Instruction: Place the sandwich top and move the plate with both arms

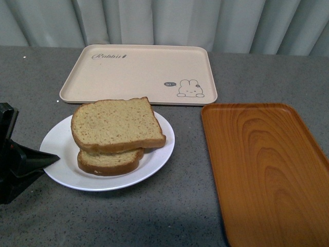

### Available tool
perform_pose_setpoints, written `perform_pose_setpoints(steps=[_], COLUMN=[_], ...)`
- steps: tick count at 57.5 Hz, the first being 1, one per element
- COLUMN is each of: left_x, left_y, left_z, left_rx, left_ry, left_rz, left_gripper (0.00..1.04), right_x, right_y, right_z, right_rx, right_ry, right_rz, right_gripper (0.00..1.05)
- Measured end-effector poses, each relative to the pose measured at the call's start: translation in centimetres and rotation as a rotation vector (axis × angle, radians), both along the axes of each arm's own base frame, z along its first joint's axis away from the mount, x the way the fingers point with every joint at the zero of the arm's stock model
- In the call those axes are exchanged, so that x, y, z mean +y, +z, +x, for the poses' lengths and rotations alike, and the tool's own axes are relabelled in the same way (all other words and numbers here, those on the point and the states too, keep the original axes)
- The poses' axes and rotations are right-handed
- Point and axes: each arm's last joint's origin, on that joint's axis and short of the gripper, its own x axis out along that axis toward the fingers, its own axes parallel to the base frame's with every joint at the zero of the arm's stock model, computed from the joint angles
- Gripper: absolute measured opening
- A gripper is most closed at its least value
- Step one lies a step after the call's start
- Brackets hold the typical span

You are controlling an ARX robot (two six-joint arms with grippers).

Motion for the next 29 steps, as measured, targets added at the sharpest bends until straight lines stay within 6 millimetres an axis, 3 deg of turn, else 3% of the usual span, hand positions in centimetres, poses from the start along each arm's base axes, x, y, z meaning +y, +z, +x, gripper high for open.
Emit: perform_pose_setpoints(steps=[17,29], left_x=[0.6,0.0], left_y=[2.5,3.7], left_z=[0.9,4.0], left_rx=[-0.144,-0.193], left_ry=[0.047,0.102], left_rz=[-0.124,-0.118], left_gripper=[0.04,0.04], right_x=[0.0,0.0], right_y=[0.0,0.0], right_z=[0.0,0.0], right_rx=[0.000,0.000], right_ry=[0.000,0.000], right_rz=[0.000,0.000], right_gripper=[0.96,0.96])
